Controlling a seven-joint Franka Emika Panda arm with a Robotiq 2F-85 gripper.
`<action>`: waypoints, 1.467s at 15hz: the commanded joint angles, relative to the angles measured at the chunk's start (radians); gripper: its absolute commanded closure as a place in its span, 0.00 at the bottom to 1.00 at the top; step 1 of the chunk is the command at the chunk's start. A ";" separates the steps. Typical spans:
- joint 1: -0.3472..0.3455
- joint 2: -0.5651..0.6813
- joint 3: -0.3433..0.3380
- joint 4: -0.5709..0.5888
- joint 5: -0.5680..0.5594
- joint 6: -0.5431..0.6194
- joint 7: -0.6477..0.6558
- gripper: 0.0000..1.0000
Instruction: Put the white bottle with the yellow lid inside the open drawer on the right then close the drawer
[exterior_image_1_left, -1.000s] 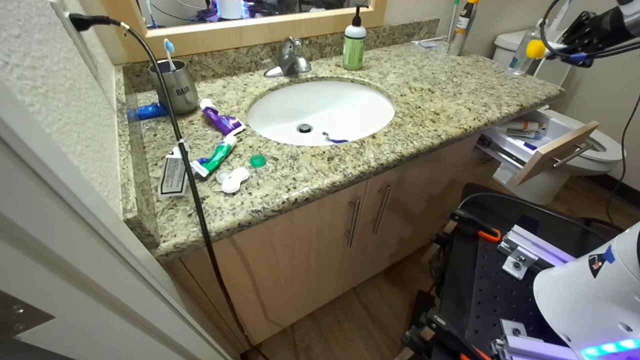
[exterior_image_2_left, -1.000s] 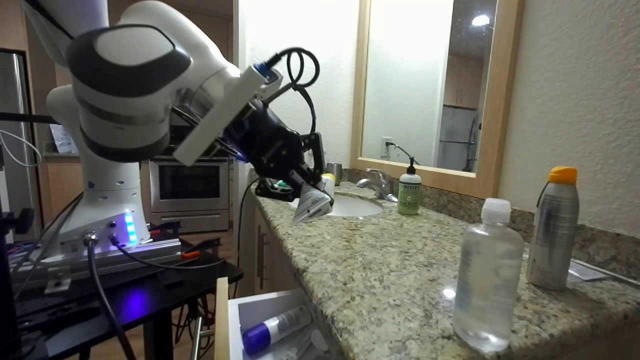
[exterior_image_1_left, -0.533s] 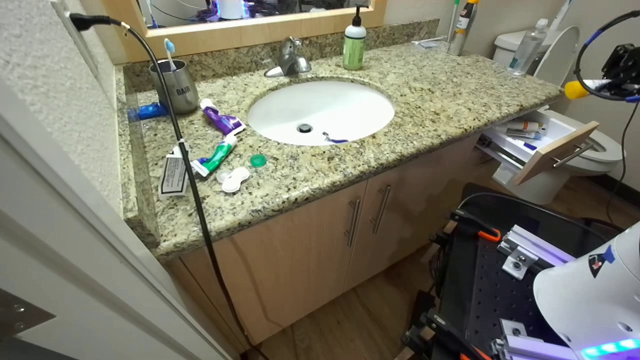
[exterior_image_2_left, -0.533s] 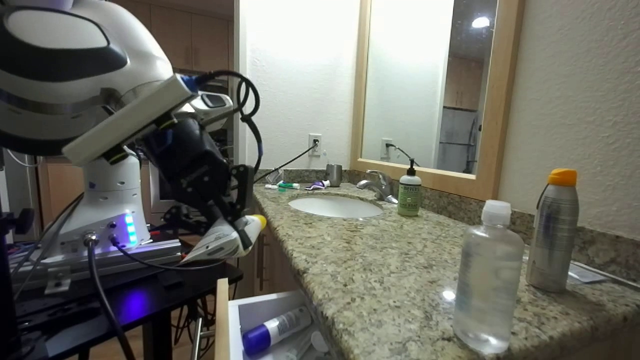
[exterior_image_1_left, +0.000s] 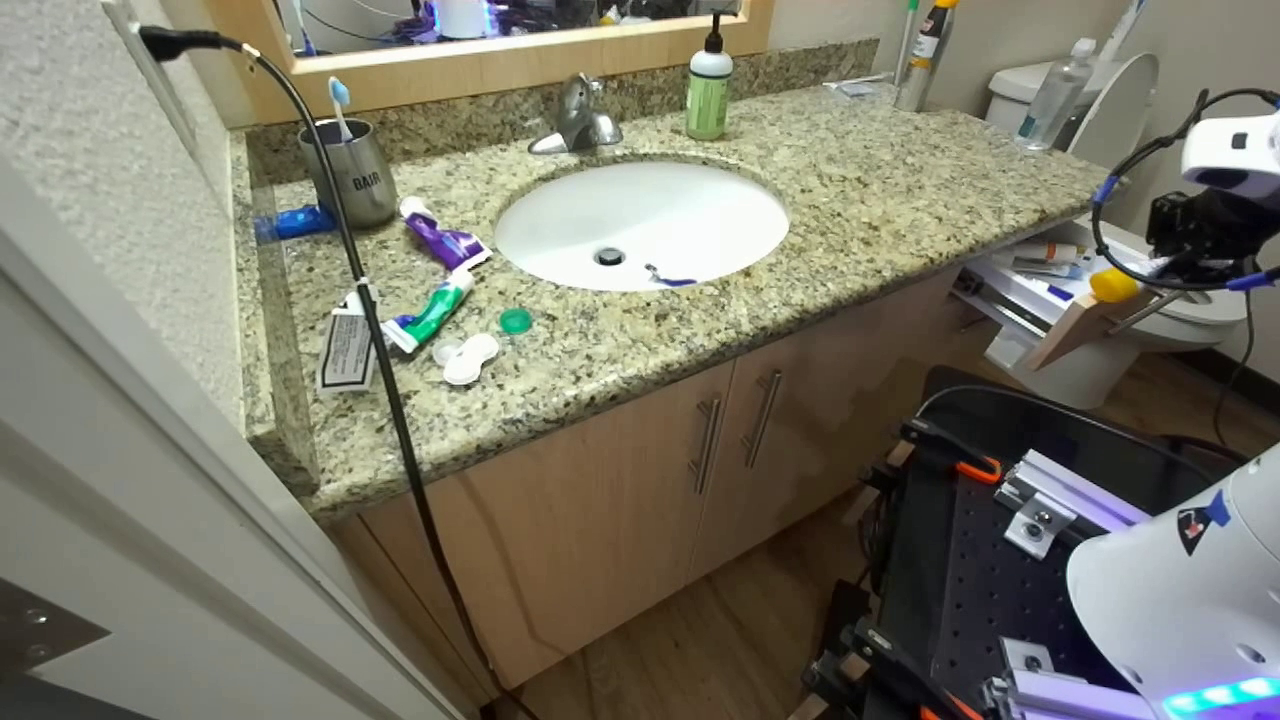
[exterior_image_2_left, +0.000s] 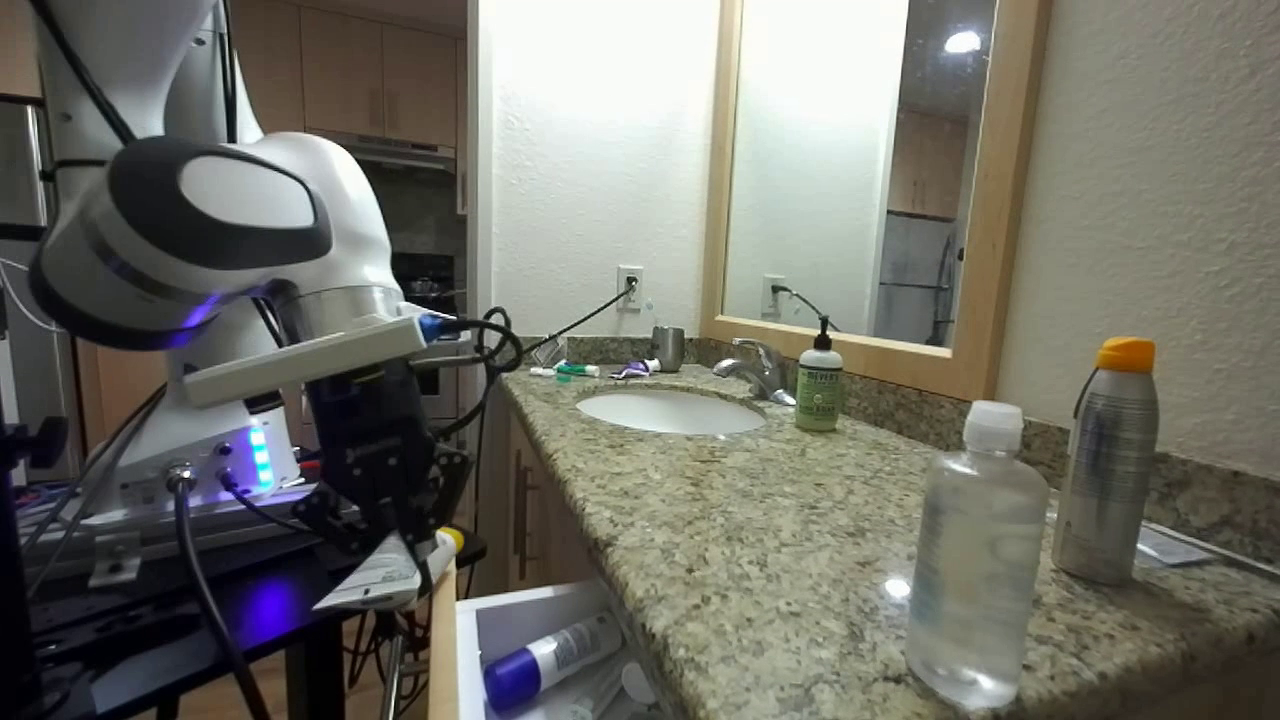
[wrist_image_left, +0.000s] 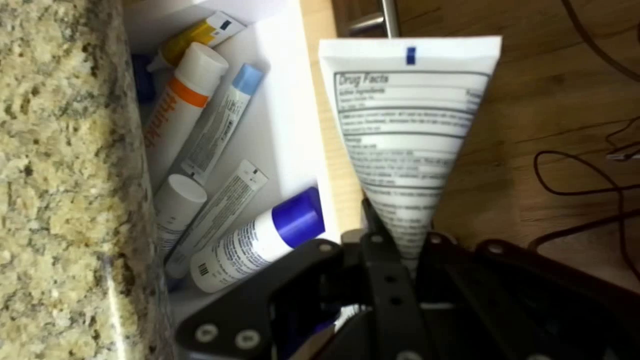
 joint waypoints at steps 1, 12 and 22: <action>0.070 0.004 0.027 -0.010 0.090 -0.108 0.045 0.98; 0.118 0.089 0.167 0.096 -0.050 -0.391 0.501 0.46; 0.480 -0.043 -0.296 0.059 0.108 -0.208 0.394 0.00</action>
